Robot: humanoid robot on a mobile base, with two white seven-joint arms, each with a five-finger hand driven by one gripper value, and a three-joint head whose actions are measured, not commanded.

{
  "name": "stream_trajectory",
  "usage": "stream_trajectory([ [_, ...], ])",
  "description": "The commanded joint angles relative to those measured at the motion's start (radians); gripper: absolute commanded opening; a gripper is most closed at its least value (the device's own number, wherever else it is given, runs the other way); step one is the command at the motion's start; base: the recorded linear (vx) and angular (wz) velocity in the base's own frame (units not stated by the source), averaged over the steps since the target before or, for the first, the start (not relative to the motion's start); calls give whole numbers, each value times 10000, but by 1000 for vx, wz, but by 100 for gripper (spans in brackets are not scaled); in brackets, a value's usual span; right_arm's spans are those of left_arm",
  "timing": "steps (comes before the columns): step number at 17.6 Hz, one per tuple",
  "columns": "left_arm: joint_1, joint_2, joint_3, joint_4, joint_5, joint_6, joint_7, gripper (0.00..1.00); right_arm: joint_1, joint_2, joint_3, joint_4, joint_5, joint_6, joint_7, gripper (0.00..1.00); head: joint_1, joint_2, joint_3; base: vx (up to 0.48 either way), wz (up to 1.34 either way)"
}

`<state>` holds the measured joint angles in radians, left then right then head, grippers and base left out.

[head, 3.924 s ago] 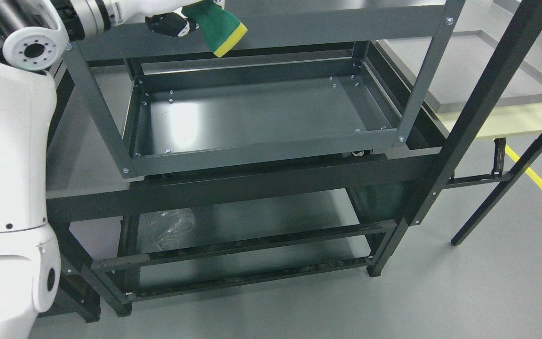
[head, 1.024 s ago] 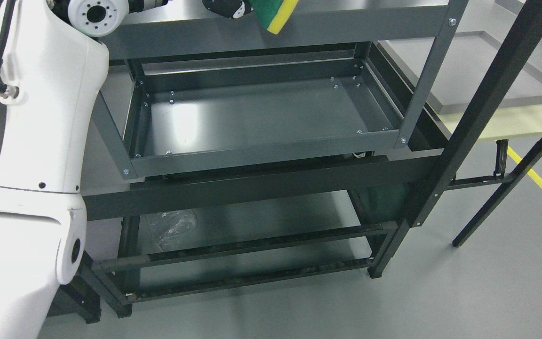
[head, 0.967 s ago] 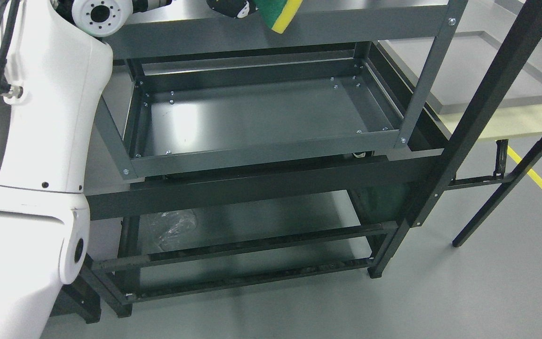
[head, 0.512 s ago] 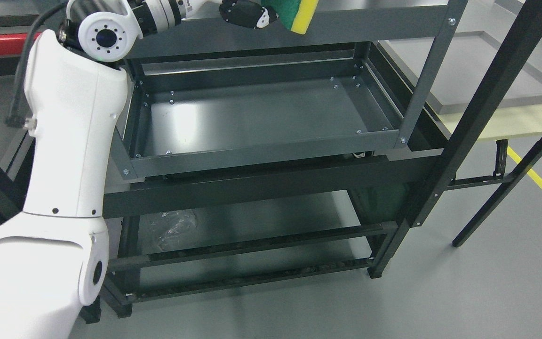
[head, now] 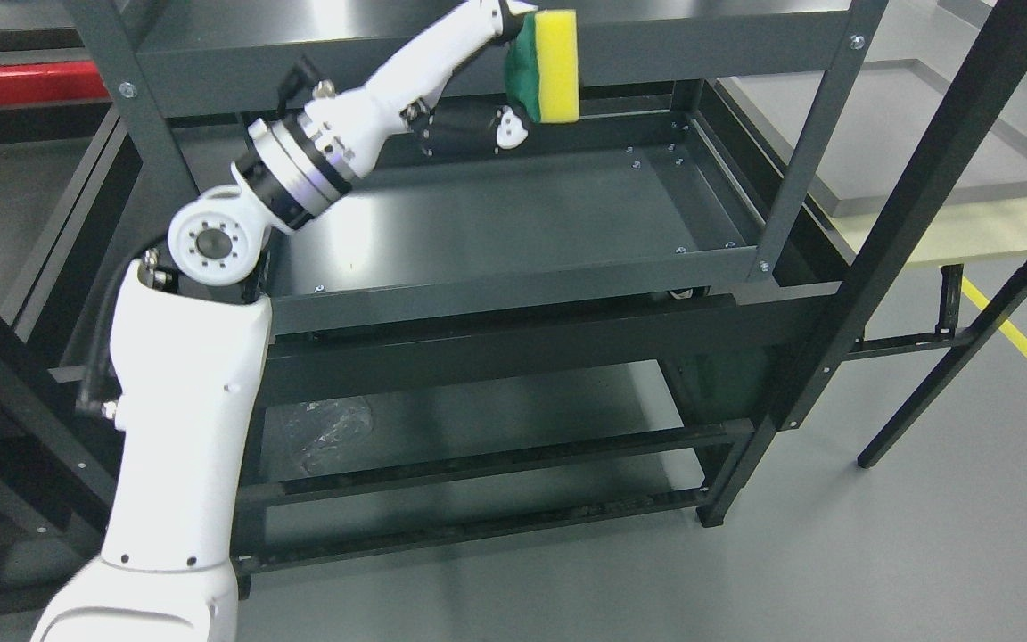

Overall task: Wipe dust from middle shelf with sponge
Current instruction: 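Lower the sponge in the left hand toward the middle shelf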

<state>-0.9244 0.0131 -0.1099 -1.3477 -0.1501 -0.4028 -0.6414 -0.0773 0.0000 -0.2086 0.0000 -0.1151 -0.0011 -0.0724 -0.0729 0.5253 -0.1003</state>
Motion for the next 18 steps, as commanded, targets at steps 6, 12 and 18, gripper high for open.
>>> stream_trajectory([
  [6, 4899, 43, -1922, -1617, 3188, -68, 7423, 0, -10, -175, 0, -175, 0, 717, 3, 100, 0, 0, 0, 0, 0],
  [12, 6803, 43, -1831, -1509, 2912, 193, 7655, 0, -10, -175, 0, -175, 0, 717, 3, 100, 0, 0, 0, 0, 0],
  [18, 7279, 43, -913, -1922, 2958, 208, 8286, 0, 6, -175, 0, -175, 0, 717, 3, 100, 0, 0, 0, 0, 0],
])
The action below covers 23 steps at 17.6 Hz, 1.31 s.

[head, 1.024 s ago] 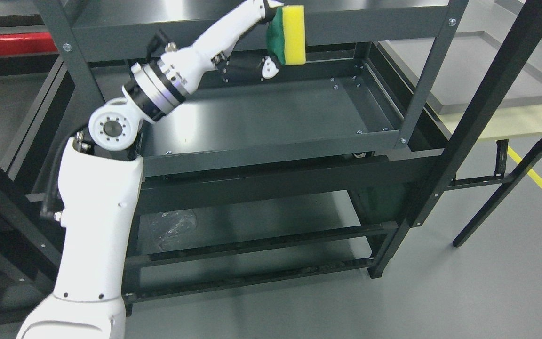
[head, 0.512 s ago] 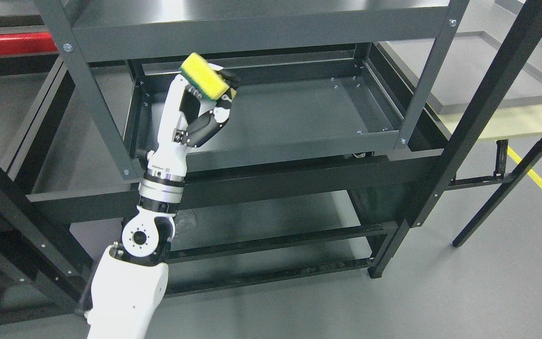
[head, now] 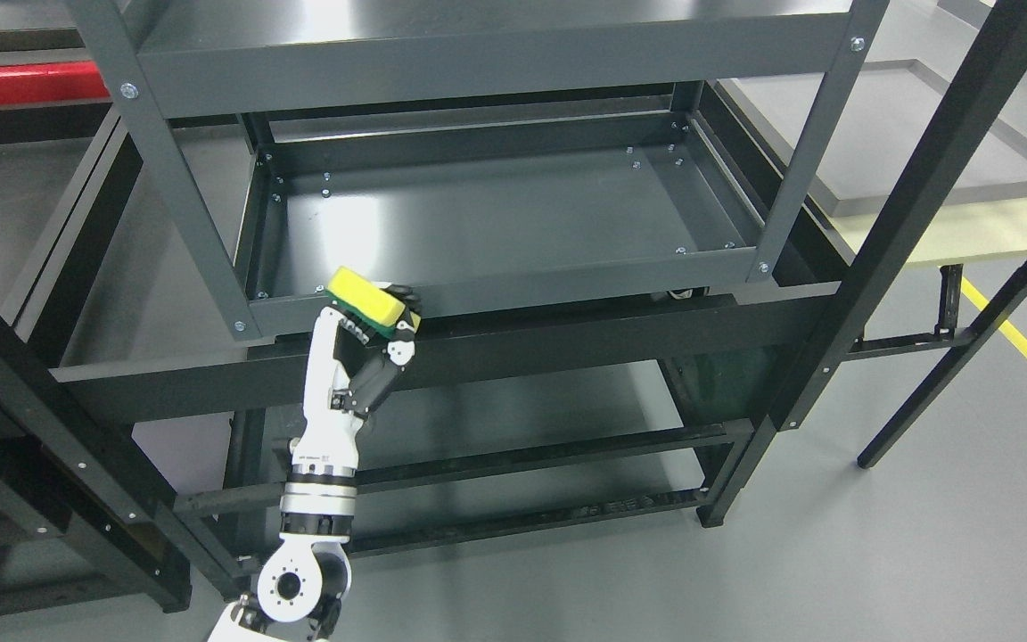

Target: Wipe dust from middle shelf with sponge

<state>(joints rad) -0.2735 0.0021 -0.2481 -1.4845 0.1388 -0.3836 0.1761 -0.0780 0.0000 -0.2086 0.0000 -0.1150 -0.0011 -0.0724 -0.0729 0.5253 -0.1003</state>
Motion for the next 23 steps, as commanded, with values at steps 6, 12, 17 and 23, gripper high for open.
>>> stream_trajectory([
  [6, 1354, 154, 1635, -954, 54, 155, 96, 0, -2, -175, 0, -174, 0, 732, 3, 100, 0, 0, 0, 0, 0],
  [12, 1660, 154, 2052, -1155, 54, 170, 80, 0, 13, -175, 0, -174, 0, 717, -12, 100, 0, 0, 0, 0, 0],
  [17, 1676, 154, 1837, -1139, 54, 170, 80, 0, 13, -175, 0, -174, 0, 717, 3, 100, 0, 0, 0, 0, 0],
  [23, 1676, 154, 1577, -1139, 54, 170, 80, 0, -2, -175, 0, -174, 0, 717, 3, 100, 0, 0, 0, 0, 0],
])
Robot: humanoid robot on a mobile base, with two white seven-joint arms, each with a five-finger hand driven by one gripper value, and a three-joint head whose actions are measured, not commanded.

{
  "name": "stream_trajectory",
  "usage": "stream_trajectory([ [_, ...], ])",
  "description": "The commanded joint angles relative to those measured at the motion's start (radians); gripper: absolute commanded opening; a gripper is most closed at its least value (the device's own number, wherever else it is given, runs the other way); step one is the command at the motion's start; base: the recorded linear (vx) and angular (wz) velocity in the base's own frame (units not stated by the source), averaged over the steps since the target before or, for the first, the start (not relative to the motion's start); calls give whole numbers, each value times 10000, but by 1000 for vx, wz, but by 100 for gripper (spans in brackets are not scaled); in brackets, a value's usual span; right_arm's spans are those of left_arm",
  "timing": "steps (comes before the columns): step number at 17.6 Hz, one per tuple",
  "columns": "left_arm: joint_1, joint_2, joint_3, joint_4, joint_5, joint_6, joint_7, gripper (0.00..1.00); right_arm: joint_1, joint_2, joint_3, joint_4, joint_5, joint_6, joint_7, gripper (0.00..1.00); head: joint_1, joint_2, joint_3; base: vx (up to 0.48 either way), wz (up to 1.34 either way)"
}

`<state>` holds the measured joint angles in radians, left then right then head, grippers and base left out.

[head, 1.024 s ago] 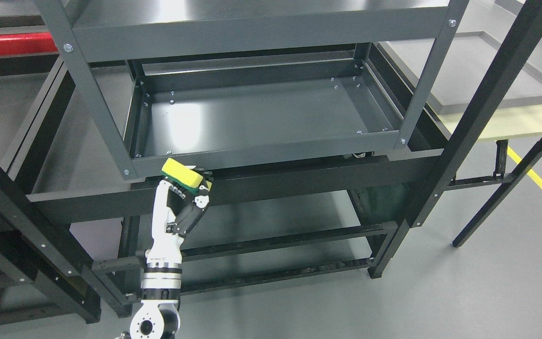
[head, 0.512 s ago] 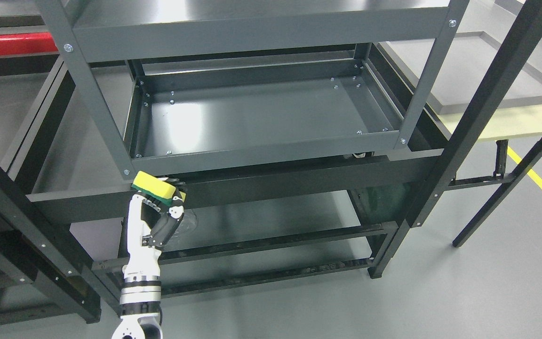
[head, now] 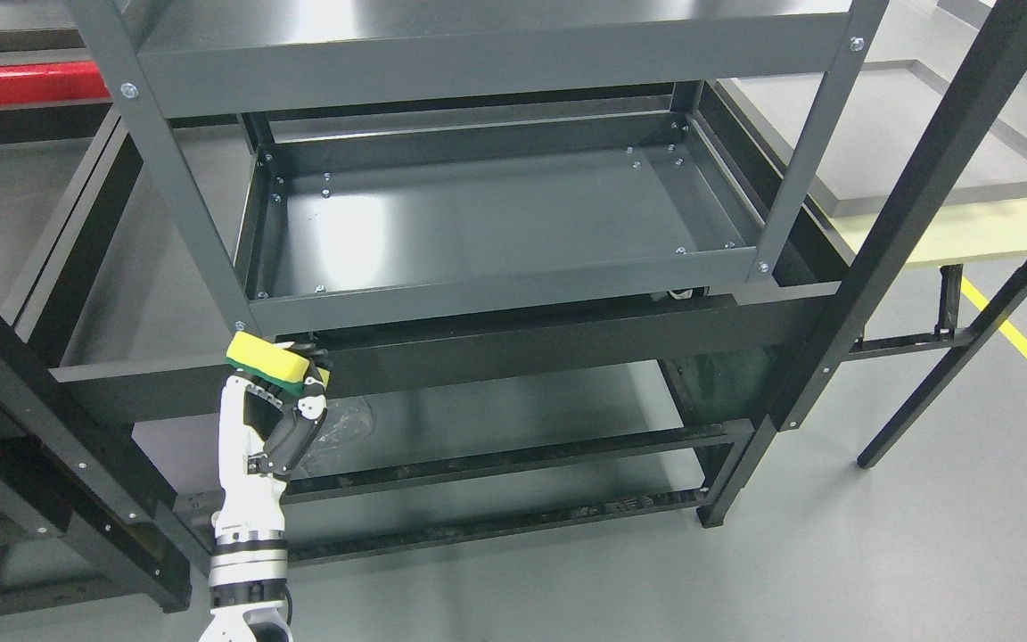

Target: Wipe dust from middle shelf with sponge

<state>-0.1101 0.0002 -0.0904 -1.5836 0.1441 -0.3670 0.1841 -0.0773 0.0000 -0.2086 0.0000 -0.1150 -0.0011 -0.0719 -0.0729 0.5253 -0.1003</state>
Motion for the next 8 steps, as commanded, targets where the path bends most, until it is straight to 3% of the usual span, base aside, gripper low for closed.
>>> stream_trajectory([
  [1, 43, 173, -32, -148, 0, 3, 0, 0, 6, -175, 0, -175, 0, 717, -2, 100, 0, 0, 0, 0, 0],
  [8, 104, 173, -78, -148, 0, 3, 0, 0, -9, -175, 0, -175, 0, 732, -2, 100, 0, 0, 0, 0, 0],
])
